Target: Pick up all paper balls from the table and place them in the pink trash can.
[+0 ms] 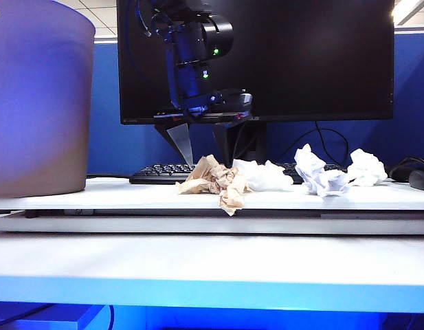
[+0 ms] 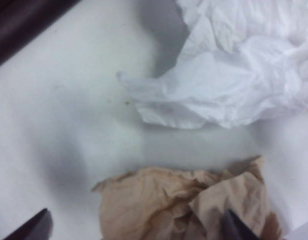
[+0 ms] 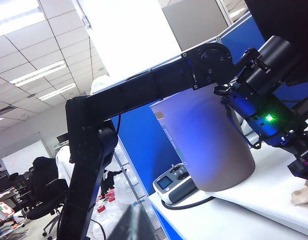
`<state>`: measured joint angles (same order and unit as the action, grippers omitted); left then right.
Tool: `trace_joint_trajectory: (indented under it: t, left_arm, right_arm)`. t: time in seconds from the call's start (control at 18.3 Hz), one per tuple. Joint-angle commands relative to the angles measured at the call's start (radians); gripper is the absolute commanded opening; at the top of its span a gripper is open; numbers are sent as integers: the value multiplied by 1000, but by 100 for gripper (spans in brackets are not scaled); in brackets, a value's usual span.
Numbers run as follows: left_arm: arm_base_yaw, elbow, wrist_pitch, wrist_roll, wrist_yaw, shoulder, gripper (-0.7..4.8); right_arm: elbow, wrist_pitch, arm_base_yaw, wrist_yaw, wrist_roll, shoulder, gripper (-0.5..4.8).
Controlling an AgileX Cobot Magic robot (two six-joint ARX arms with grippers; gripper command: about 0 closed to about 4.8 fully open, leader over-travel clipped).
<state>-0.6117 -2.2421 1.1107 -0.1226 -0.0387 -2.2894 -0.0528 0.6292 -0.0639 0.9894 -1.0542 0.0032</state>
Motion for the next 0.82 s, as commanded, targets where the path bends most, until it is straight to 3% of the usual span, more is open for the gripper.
trace_joint_trajectory:
  t: [0.05, 0.11, 0.49, 0.82]
  left_arm:
    - [-2, -4, 6, -2, 1, 4, 16]
    - [-2, -4, 8, -12, 1, 4, -6]
    - [-2, -15, 72, -55, 1, 12, -6]
    - [-2, -110, 109, -64, -7, 118, -6]
  right_arm:
    - [-3, 12, 0, 0, -1, -1, -5]
    - [-3, 12, 0, 0, -1, -1, -5]
    - [-3, 11, 0, -3, 0, -1, -5]
    - [-3, -55, 0, 24, 10, -1, -5]
